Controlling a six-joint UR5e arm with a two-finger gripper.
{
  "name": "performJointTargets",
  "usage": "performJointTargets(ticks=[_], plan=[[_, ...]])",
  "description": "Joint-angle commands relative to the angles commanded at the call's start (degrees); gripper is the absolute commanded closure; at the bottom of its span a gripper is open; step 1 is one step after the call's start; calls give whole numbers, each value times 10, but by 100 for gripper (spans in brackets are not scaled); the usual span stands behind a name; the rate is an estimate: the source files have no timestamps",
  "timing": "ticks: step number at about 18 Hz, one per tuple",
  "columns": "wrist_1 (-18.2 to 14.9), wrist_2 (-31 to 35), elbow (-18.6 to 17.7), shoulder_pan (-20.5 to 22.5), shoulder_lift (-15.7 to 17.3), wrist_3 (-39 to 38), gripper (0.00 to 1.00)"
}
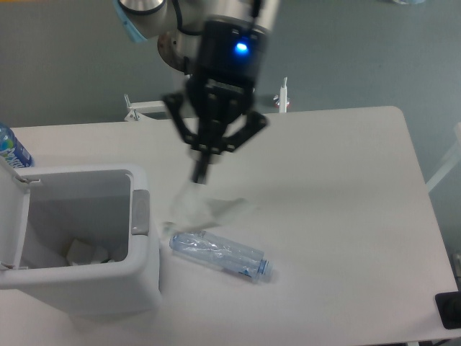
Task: Place the trash in the trash can
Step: 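Lift the wrapper and carry it over the white bin, then release, then move the gripper back and lower it to the bottle's cap end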
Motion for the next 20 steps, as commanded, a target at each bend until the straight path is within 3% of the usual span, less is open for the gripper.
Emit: performJointTargets(ticks=[4, 5, 6, 7, 8, 9, 10, 11, 15, 20], plan=[[1, 0, -43, -45, 1, 0, 100], [1, 0, -47, -50, 1, -1, 89], [0, 0, -49, -55, 0, -5, 88], [0, 0, -53, -57, -1, -5, 78], [0, 0, -56, -57, -3, -4, 61], [1, 0, -59, -57, -4, 0, 32], [1, 0, -57, -57, -6, -1, 11], [1, 1, -56, -57, -6, -4, 0], [0, 4, -53, -43, 0, -25, 0], [-3, 34, -51, 26, 11, -118, 0]])
